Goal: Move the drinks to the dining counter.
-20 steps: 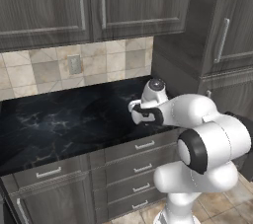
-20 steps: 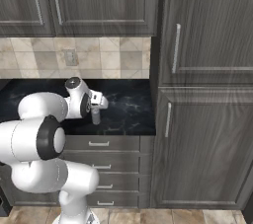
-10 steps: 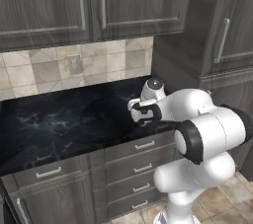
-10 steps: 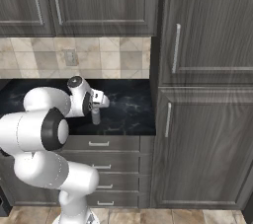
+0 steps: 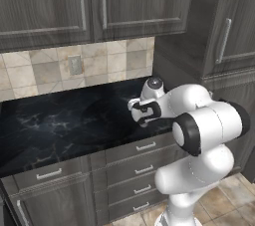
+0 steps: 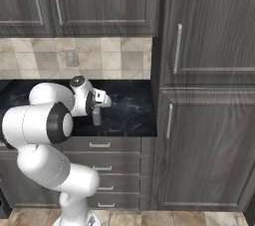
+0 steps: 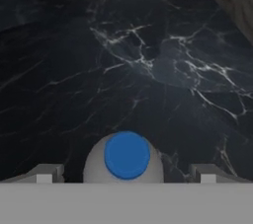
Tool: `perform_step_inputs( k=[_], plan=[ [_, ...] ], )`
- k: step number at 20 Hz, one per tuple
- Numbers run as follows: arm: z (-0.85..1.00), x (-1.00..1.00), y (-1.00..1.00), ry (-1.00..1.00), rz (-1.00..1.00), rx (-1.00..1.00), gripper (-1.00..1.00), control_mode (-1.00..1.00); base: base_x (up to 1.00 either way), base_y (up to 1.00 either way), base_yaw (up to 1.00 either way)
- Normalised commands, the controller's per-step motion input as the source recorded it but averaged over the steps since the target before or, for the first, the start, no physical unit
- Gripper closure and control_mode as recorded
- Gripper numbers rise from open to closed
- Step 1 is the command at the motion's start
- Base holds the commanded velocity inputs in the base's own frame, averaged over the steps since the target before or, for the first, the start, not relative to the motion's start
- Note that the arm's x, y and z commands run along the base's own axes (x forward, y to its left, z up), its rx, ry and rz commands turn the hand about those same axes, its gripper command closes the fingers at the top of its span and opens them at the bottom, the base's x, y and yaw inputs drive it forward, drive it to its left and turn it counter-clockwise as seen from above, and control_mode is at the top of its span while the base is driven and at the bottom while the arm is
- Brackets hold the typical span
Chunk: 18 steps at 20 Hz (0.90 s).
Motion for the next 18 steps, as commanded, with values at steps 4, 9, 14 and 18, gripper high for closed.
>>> perform_step_inputs(
  k=[4,9,14,18],
  plan=[
    [-0.03,0.06,0.0,0.0,0.0,0.0,-1.0,-1.0,0.0,0.0,0.0],
    [0.0,0.02,0.0,0.0,0.0,0.0,-1.0,-1.0,0.0,0.0,0.0],
    [0.0,0.0,0.0,0.0,0.0,0.0,1.0,-1.0,0.0,0.0,0.0],
    [0.0,0.0,0.0,0.0,0.0,0.0,1.0,-1.0,0.0,0.0,0.0]
  ],
)
